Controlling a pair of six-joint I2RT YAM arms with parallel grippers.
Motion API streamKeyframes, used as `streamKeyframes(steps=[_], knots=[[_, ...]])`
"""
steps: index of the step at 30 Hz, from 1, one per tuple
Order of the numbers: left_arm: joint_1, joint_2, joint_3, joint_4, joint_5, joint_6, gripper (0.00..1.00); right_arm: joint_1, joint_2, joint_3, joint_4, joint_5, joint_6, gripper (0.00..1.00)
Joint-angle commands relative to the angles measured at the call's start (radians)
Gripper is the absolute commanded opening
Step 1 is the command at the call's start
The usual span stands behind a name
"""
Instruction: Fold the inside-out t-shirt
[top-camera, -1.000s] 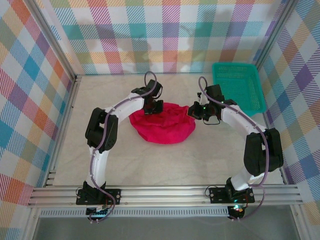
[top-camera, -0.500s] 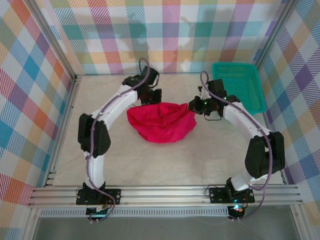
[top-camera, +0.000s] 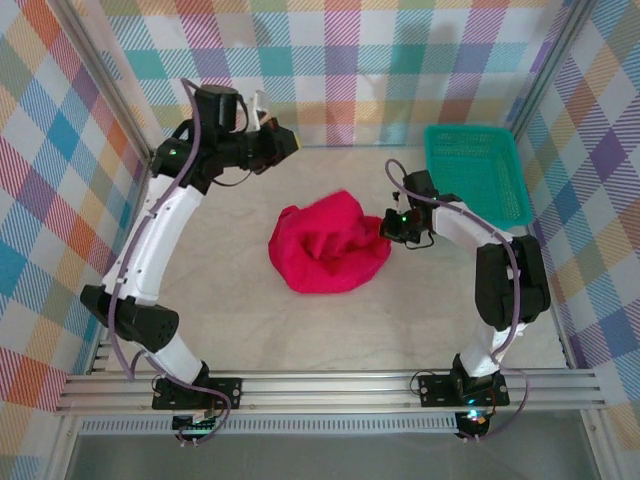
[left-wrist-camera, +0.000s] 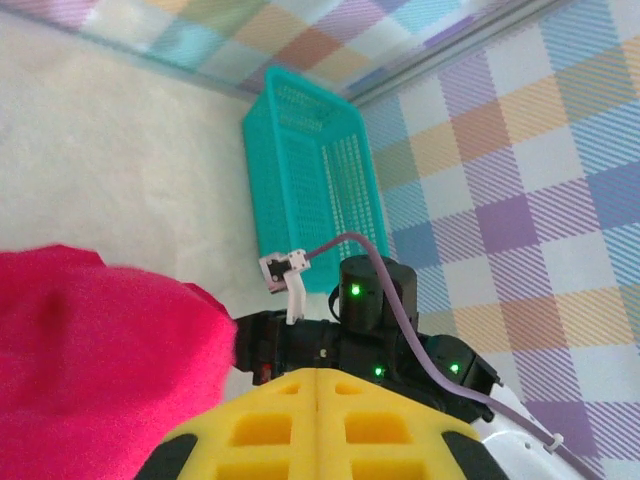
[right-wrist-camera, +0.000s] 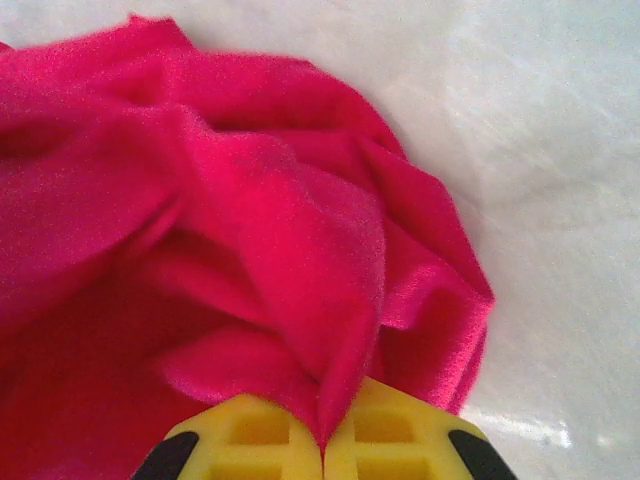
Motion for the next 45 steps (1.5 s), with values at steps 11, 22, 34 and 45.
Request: streamKeyframes(steps=[11, 22, 34, 45], knots=[[0.074, 0.091, -0.19, -0.022, -0.043, 0.035, 0.06, 0.134, -0.14, 0.021, -0.012, -0.102, -0.062, 0.58], [0.187, -0.118, -0.873, 0.229, -0.044, 0.001, 0.7, 0.19, -0.047, -0.027, 0.055, -0.114, -0.013, 0.67], [0.075, 0.13, -0.926, 0.502, -0.043, -0.105, 0.71, 0.194, 0.008, 0.211, -0.027, -0.058, 0.019, 0.0], [0.118, 0.212, -0.638, 0.302, -0.143, -0.022, 0.0, 0.183, -0.238, 0.491, -0.206, -0.035, -0.061, 0.0]])
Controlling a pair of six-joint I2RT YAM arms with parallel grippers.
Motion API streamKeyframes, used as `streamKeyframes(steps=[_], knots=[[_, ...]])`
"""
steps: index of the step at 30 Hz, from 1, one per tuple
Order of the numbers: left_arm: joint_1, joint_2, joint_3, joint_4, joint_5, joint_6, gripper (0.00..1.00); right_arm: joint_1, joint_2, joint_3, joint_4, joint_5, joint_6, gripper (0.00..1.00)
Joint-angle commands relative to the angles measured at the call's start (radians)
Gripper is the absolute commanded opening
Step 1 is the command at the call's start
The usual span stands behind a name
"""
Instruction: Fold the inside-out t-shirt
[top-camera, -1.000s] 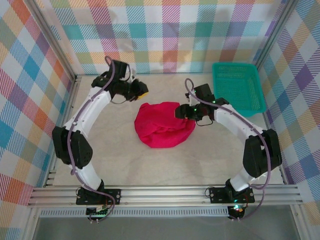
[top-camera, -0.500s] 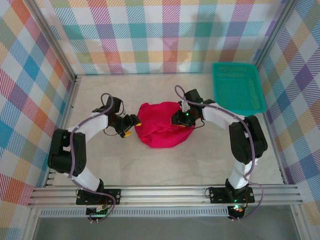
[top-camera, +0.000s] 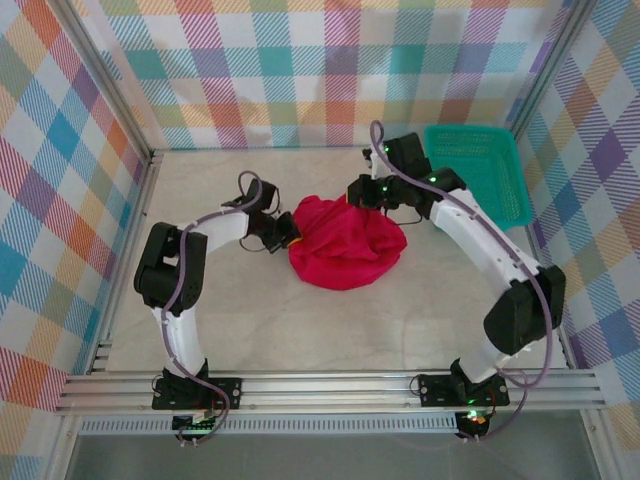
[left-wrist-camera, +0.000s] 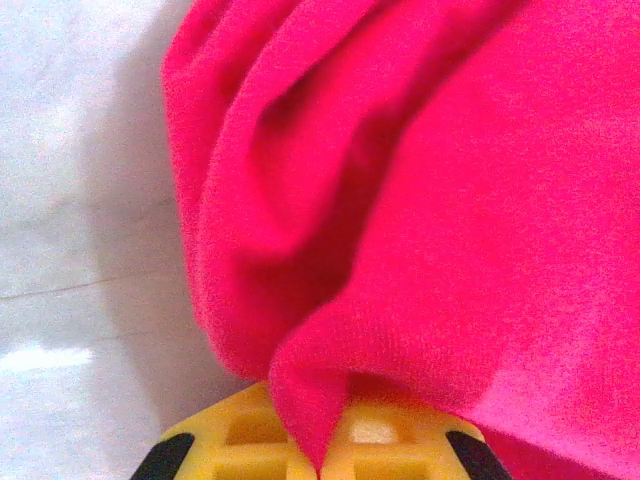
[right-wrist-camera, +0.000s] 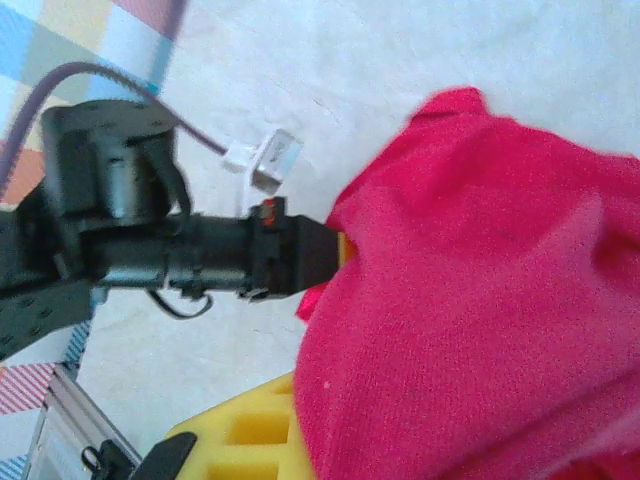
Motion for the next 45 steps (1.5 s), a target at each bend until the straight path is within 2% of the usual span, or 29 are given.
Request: streamKeyframes(steps=[1, 6, 11, 14, 18, 21, 24, 26, 29, 30, 31, 32, 33, 35, 36, 38, 41, 45], knots=[[0.072, -0.089, 0.102, -0.182, -0.129, 0.062, 0.0, -0.02, -0.088, 0.153, -0.067, 0.015, -0.057, 0.0], [0.172, -0.298, 0.307, -0.389, -0.247, 0.125, 0.0, -0.063, -0.082, 0.366, -0.132, -0.002, -0.081, 0.0], [0.202, -0.467, 0.518, -0.537, -0.348, 0.189, 0.0, -0.114, -0.066, 0.489, -0.188, -0.037, -0.082, 0.0], [0.201, -0.546, 0.543, -0.563, -0.342, 0.202, 0.0, -0.131, -0.119, 0.411, -0.154, -0.06, -0.056, 0.0], [0.203, -0.594, 0.431, -0.522, -0.285, 0.187, 0.0, -0.14, -0.193, 0.201, -0.053, -0.093, -0.009, 0.0], [0.202, -0.544, 0.296, -0.449, -0.263, 0.178, 0.0, -0.163, -0.205, 0.026, 0.035, -0.099, 0.032, 0.0], [0.202, -0.381, 0.223, -0.382, -0.249, 0.181, 0.0, -0.21, -0.151, -0.099, 0.135, -0.108, 0.072, 0.0], [0.196, -0.241, 0.25, -0.389, -0.26, 0.201, 0.0, -0.237, -0.063, -0.12, 0.163, -0.111, 0.083, 0.0], [0.179, -0.07, 0.345, -0.452, -0.343, 0.224, 0.0, -0.256, 0.11, -0.06, 0.144, -0.126, 0.081, 0.0], [0.162, -0.054, 0.362, -0.465, -0.378, 0.228, 0.06, -0.258, 0.155, -0.034, 0.131, -0.125, 0.081, 0.0], [0.142, -0.056, 0.366, -0.467, -0.406, 0.234, 0.24, -0.259, 0.197, -0.006, 0.12, -0.125, 0.077, 0.0], [0.114, -0.07, 0.362, -0.464, -0.445, 0.24, 0.36, -0.26, 0.242, 0.024, 0.102, -0.116, 0.072, 0.0], [0.086, -0.087, 0.36, -0.473, -0.487, 0.251, 0.43, -0.261, 0.284, 0.059, 0.073, -0.091, 0.07, 0.07], [0.024, -0.12, 0.355, -0.499, -0.528, 0.268, 0.53, -0.261, 0.337, 0.109, 0.022, -0.064, 0.058, 0.26], [-0.012, -0.142, 0.336, -0.499, -0.519, 0.278, 0.54, -0.26, 0.345, 0.121, -0.002, -0.059, 0.051, 0.42], [-0.069, -0.181, 0.271, -0.478, -0.482, 0.28, 0.55, -0.251, 0.32, 0.098, -0.026, -0.042, 0.033, 0.48], [-0.107, -0.223, 0.151, -0.425, -0.372, 0.24, 0.55, -0.193, 0.226, -0.007, -0.017, 0.004, -0.01, 0.5], [-0.116, -0.224, 0.022, -0.286, -0.282, 0.171, 0.58, -0.067, 0.142, -0.138, 0.035, 0.039, -0.012, 0.43]])
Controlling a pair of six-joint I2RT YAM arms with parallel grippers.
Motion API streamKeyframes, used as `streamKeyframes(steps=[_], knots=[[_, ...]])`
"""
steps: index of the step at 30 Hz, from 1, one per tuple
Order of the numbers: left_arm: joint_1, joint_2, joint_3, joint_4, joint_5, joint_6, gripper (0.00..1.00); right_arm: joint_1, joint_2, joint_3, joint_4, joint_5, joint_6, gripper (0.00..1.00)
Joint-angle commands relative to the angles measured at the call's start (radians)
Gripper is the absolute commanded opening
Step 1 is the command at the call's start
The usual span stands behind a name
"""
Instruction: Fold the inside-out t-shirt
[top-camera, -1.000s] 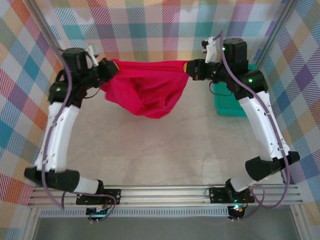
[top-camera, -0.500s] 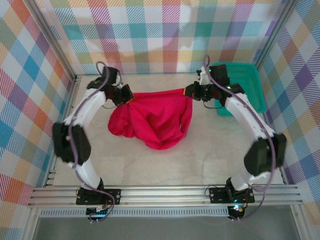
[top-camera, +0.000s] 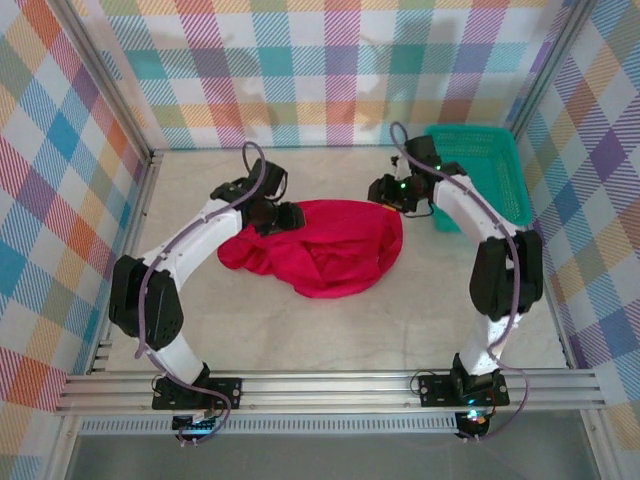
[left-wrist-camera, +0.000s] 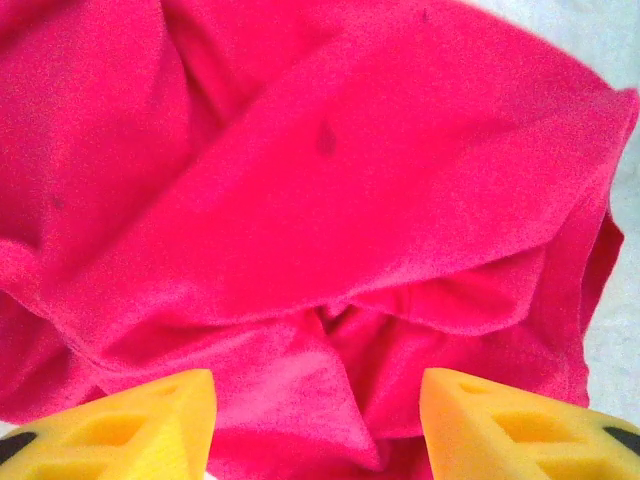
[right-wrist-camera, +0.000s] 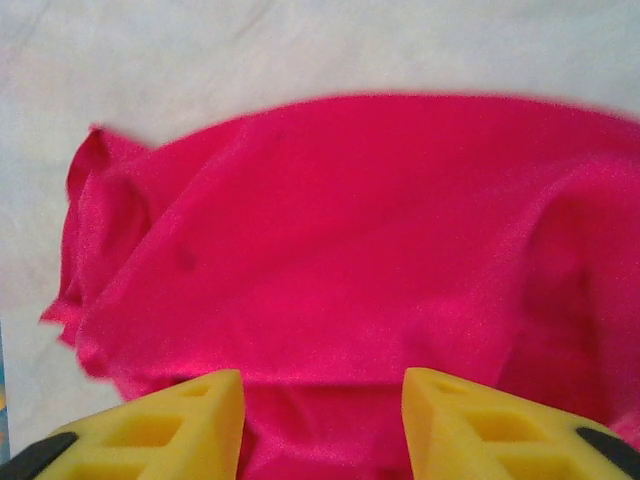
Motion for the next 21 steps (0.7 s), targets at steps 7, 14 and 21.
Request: streamKeyframes(steps=[7, 14, 21], knots=[[0.014, 0.213, -0.016, 0.064, 0.034, -0.06, 0.57, 0.247, 0.069, -0.045, 0.006, 0.114, -0.022, 0.46], [0.019, 0.278, 0.018, 0.003, -0.085, -0.061, 0.45, 0.302, 0.209, 0.025, 0.006, 0.209, -0.087, 0.53], [0.04, 0.249, 0.017, 0.017, -0.046, -0.077, 0.18, 0.304, 0.313, 0.086, 0.015, 0.202, -0.099, 0.25]])
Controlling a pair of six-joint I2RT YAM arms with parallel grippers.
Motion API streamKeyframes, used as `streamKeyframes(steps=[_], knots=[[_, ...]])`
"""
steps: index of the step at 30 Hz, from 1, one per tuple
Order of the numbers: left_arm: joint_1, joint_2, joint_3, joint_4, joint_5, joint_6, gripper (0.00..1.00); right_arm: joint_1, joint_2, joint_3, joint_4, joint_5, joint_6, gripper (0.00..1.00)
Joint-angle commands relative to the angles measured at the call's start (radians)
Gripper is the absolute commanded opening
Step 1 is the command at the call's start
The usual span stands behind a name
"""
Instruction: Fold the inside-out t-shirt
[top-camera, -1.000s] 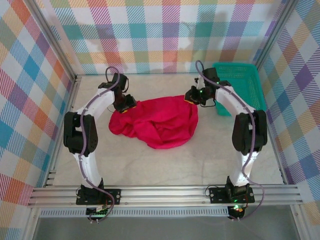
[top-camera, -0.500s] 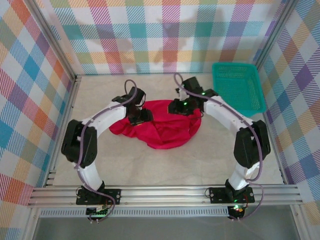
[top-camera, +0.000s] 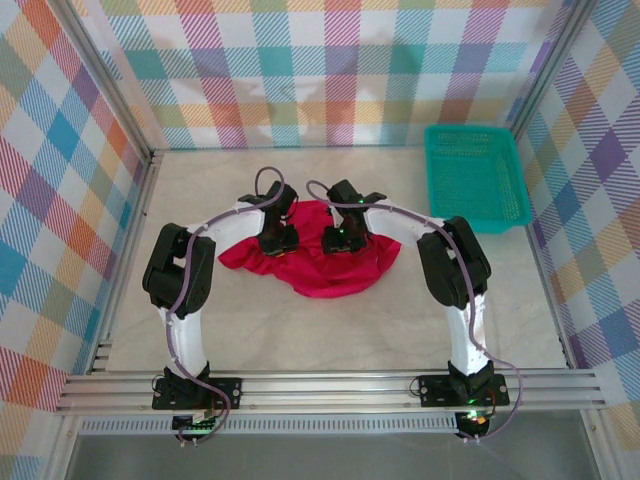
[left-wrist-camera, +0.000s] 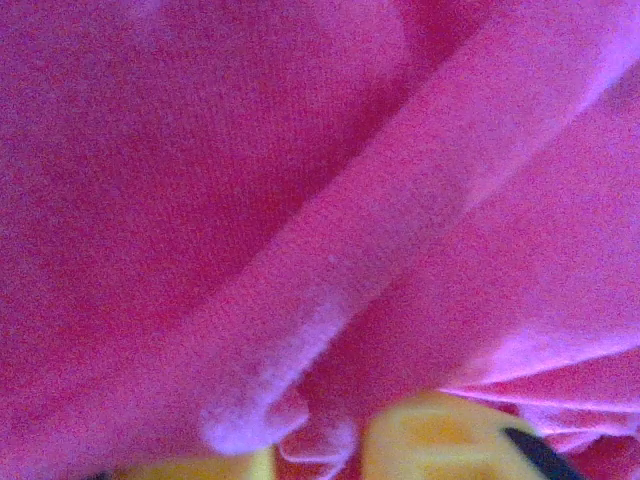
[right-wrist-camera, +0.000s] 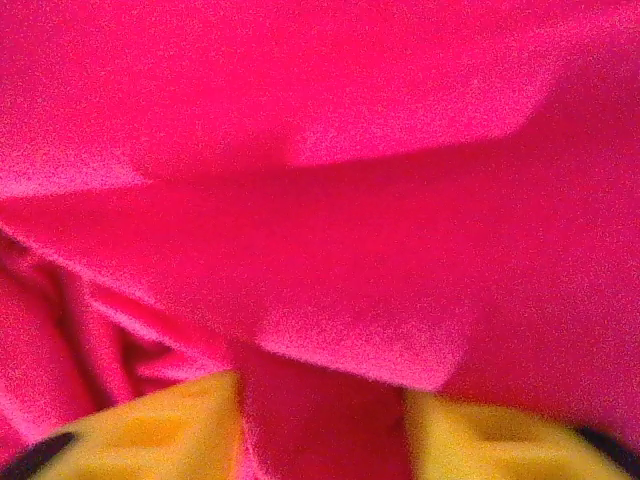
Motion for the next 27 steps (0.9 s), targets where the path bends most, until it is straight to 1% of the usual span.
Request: streamKeyframes(steps=[1, 2, 3, 6, 8, 11, 13, 15, 18, 20, 22, 25, 27], knots=[[0.025, -0.031, 0.037, -0.025, 0.006, -0.011, 0.12, 0.003, 0.02, 0.082, -0.027, 0.014, -0.018, 0.13], [0.03, -0.036, 0.042, -0.03, 0.009, -0.011, 0.06, 0.003, 0.006, 0.104, -0.052, 0.015, -0.019, 0.03], [0.035, -0.041, 0.052, -0.037, 0.005, -0.007, 0.0, 0.003, -0.021, 0.12, -0.076, 0.014, -0.021, 0.0], [0.067, -0.053, 0.07, -0.058, 0.008, 0.003, 0.0, 0.002, -0.138, 0.144, -0.142, 0.008, -0.039, 0.0], [0.094, -0.066, 0.068, -0.061, 0.019, 0.005, 0.0, -0.009, -0.232, 0.125, -0.173, 0.017, -0.051, 0.0], [0.121, -0.099, 0.058, -0.064, 0.013, 0.008, 0.0, -0.061, -0.375, 0.025, -0.168, 0.006, -0.057, 0.0], [0.124, -0.119, 0.053, -0.065, 0.006, 0.004, 0.0, -0.119, -0.454, -0.084, -0.13, -0.017, -0.058, 0.0], [0.119, -0.132, 0.041, -0.049, 0.032, -0.011, 0.0, -0.192, -0.509, -0.213, -0.071, -0.058, -0.059, 0.0], [0.089, -0.144, 0.021, -0.026, 0.05, -0.031, 0.0, -0.273, -0.525, -0.373, 0.041, -0.117, -0.061, 0.0], [0.073, -0.147, 0.002, -0.003, 0.061, -0.046, 0.0, -0.292, -0.496, -0.429, 0.086, -0.137, -0.063, 0.0], [0.065, -0.143, -0.011, 0.01, 0.066, -0.062, 0.0, -0.294, -0.445, -0.43, 0.079, -0.129, -0.067, 0.0], [0.045, -0.144, -0.014, 0.03, 0.08, -0.078, 0.0, -0.285, -0.397, -0.372, 0.017, -0.134, -0.057, 0.01], [0.028, -0.153, -0.006, 0.036, 0.079, -0.085, 0.0, -0.245, -0.424, -0.332, -0.01, -0.104, -0.037, 0.14]])
